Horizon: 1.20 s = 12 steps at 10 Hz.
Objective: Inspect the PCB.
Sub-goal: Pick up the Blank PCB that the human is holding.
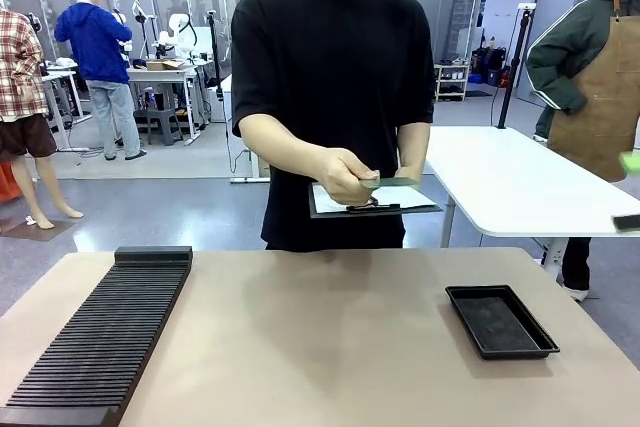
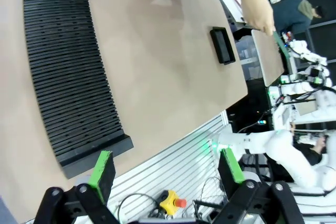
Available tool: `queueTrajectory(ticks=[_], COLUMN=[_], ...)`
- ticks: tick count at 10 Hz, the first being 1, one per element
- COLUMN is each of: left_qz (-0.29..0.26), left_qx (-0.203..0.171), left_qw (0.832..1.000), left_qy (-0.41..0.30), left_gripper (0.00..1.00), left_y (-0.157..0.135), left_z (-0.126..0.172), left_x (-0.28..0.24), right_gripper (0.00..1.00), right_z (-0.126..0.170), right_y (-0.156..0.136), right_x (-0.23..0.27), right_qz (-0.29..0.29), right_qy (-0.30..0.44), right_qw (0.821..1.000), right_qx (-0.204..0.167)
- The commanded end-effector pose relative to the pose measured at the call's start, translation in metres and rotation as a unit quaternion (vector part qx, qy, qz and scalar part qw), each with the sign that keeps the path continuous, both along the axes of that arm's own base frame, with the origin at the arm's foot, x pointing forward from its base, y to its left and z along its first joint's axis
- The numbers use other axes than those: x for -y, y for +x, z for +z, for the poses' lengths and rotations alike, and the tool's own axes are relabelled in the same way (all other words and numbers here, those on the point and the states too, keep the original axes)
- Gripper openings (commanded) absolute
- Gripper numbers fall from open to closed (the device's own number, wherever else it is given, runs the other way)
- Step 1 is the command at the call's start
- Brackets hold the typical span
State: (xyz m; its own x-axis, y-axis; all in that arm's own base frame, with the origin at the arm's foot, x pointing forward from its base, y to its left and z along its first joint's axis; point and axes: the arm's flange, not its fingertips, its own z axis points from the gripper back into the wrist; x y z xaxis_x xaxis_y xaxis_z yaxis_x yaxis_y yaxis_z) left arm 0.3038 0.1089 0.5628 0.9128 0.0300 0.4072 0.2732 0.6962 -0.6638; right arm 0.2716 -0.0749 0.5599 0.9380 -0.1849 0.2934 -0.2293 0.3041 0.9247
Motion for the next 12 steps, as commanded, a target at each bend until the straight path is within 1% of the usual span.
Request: queueTrajectory(ticks=[1,4,7,9,12], left_qz=[-0.002,-0.002,-0.002,-0.002,-0.002], left_qx=[-0.004,-0.004,-0.004,-0.004,-0.004], left_qw=[1.0,1.0,1.0,1.0,1.0], left_qy=[0.006,0.006,0.006,0.006,0.006], left_gripper=[1.0,1.0,1.0,1.0,1.0], left_y=[0.001,0.001,0.001,0.001,0.001], left_z=[0.003,0.003,0.003,0.003,0.003], left_x=[-0.002,-0.002,-0.002,-0.002,-0.002], right_gripper=[1.0,1.0,1.0,1.0,1.0], right_z=[0.004,-0.015,-0.028,-0.038,-0.046], right_y=[0.037,0.064,0.087,0.109,0.133], right_x=[-0.032,-0.07,-0.103,-0.119,-0.137], right_qz=[-0.002,0.023,0.046,0.079,0.092], right_qy=[0.072,0.103,0.115,0.125,0.134], right_qw=[0.996,0.989,0.982,0.974,0.968], right_qx=[-0.048,-0.103,-0.142,-0.172,-0.189])
